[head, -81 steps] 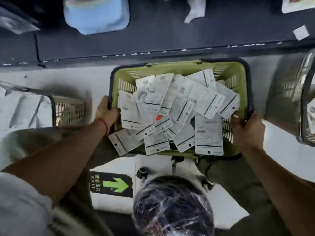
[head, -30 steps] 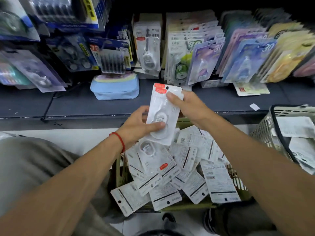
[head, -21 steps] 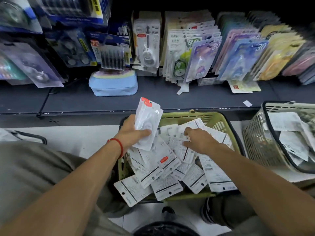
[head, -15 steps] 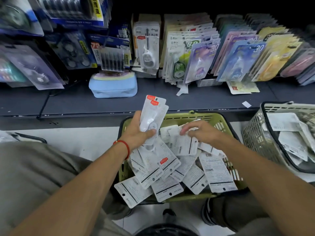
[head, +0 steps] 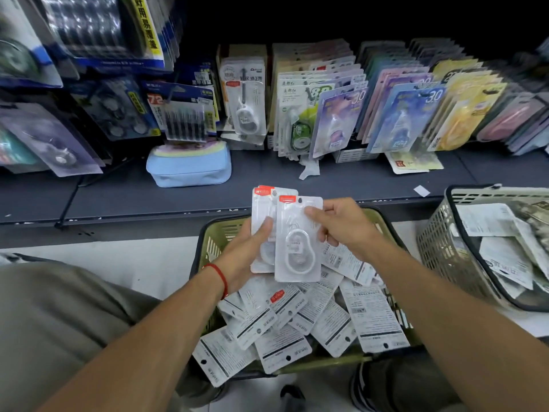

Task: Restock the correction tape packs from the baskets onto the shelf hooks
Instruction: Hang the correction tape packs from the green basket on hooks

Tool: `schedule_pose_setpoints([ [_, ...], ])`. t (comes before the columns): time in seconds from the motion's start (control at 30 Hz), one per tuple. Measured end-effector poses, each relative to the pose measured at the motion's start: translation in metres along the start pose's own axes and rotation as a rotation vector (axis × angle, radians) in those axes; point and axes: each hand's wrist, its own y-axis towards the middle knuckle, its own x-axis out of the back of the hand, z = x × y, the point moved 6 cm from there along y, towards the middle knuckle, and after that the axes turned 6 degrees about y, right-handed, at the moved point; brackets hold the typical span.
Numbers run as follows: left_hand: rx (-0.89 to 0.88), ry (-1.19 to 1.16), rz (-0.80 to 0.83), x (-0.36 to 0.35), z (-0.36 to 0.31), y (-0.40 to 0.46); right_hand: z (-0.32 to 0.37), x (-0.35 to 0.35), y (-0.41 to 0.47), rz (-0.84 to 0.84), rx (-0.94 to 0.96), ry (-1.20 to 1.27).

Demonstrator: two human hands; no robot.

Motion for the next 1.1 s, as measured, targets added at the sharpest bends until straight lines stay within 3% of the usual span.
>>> schedule_pose_setpoints([
  [0.07, -0.019, -0.007, 0.060, -0.013, 0.004, 0.002, -0.005, -0.011, 0.001, -0.006, -0.007, 0.030],
  [0.17, -0.048, 0.052, -0.037, -0.014, 0.006, 0.005, -0.013, 0.001, 0.001, -0.024, 0.034, 0.063],
  [0.2, -0.034, 0.046, -0.080, -0.011, 0.006, 0.006, -0.017, 0.017, 0.000, -0.079, 0.062, -0.073],
  [0.27, -0.019, 0.034, -0.130, -0.001, 0.003, 0.006, -0.035, 0.054, -0.006, -0.159, 0.040, -0.694],
  [0.33, -0.021, 0.042, -0.158, 0.010, -0.003, 0.006, -0.066, 0.072, -0.018, -0.064, -0.114, -1.215],
  [0.37, -0.025, 0.040, -0.175, 0.014, -0.007, 0.006, -0.080, 0.074, -0.023, -0.018, -0.177, -1.301],
  [0.47, -0.071, 0.107, -0.256, 0.021, -0.015, 0.006, -0.091, 0.068, -0.027, -0.048, -0.149, -1.169],
  [0.67, -0.215, 0.348, -0.251, 0.012, -0.039, 0.004, -0.035, 0.074, -0.027, 0.042, 0.001, -0.395],
  [0.87, -0.301, 0.588, -0.185, -0.003, -0.077, 0.003, 0.013, 0.069, -0.035, 0.176, -0.022, -0.227],
  [1.0, -0.354, 0.711, -0.107, -0.010, -0.122, -0.001, 0.072, 0.078, -0.029, -0.024, 0.208, -0.237],
  [1.1, -0.393, 0.568, -0.006, -0.019, -0.157, -0.005, 0.119, 0.081, -0.021, -0.136, 0.319, -0.028],
])
